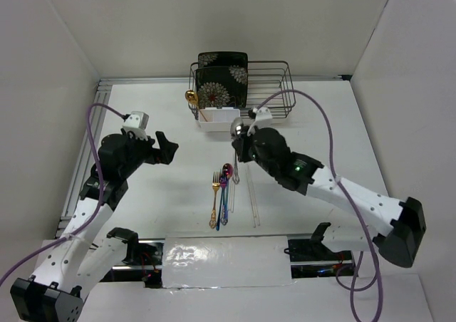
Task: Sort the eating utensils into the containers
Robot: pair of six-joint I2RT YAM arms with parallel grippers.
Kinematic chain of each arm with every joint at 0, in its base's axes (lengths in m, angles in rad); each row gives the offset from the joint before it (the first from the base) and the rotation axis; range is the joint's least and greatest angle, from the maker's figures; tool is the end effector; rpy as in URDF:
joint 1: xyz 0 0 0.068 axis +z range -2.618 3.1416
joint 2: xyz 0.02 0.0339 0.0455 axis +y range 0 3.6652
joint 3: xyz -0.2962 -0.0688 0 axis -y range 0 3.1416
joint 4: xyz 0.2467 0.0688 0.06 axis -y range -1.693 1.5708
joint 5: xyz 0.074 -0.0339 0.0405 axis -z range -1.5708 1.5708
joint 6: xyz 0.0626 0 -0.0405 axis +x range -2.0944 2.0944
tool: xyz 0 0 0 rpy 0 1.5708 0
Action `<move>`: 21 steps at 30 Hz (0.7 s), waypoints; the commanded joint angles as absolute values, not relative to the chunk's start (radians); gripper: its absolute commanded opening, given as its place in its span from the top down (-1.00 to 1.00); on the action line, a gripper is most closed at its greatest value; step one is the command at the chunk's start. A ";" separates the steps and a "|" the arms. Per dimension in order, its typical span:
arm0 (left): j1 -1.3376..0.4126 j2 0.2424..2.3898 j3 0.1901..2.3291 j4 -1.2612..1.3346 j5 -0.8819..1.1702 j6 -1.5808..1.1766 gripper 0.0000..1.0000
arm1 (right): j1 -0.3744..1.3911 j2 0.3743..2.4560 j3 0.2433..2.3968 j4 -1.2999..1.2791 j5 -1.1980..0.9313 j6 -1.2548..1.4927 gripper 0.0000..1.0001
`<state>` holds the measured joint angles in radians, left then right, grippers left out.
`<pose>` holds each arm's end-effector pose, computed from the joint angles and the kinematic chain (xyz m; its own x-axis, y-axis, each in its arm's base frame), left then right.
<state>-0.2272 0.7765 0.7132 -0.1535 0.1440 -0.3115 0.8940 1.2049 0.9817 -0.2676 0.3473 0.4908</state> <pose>0.1845 -0.0519 0.3361 -0.3097 -0.2397 -0.9201 0.2779 0.9026 -0.3287 0.1951 0.2089 0.3314 -0.5172 0.0638 -0.8535 -0.3416 0.8990 0.2742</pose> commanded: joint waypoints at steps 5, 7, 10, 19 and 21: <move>-0.215 0.807 0.703 -0.008 0.230 -0.275 -1.00 | 0.732 1.208 1.050 0.464 0.116 -0.121 1.00; -0.213 0.830 0.704 -0.006 0.262 -0.273 -0.99 | 0.652 1.340 1.168 0.517 -0.021 -0.159 1.00; -0.215 0.856 0.721 0.020 0.272 -0.276 -1.00 | 0.576 1.527 1.311 0.601 -0.219 -0.149 1.00; -0.206 0.850 0.692 0.054 0.210 -0.265 -0.99 | 0.540 1.886 1.575 0.652 -0.567 -0.219 1.00; -0.204 0.850 0.689 0.051 0.192 -0.255 -1.00 | 0.543 1.925 1.586 0.637 -0.606 -0.239 1.00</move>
